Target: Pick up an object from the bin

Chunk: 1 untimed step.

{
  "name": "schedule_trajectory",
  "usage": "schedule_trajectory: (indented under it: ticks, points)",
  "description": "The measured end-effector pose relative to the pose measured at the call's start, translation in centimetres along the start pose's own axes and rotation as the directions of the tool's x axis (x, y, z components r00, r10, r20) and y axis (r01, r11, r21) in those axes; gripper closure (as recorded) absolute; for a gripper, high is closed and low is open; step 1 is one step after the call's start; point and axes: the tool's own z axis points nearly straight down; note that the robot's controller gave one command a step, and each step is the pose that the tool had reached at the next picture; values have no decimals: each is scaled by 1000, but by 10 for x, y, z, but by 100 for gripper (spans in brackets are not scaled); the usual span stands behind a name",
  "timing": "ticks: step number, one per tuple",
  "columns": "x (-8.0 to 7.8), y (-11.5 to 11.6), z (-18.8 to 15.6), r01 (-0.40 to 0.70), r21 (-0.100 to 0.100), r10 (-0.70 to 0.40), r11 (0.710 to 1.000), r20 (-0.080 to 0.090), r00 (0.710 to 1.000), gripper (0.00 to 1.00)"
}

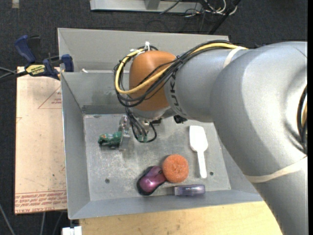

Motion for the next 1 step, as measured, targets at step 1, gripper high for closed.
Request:
schedule_trajectory:
  ticks: [1]
  points:
    - [1, 0, -3, 0, 1, 0, 1000, -2, 1000, 100]
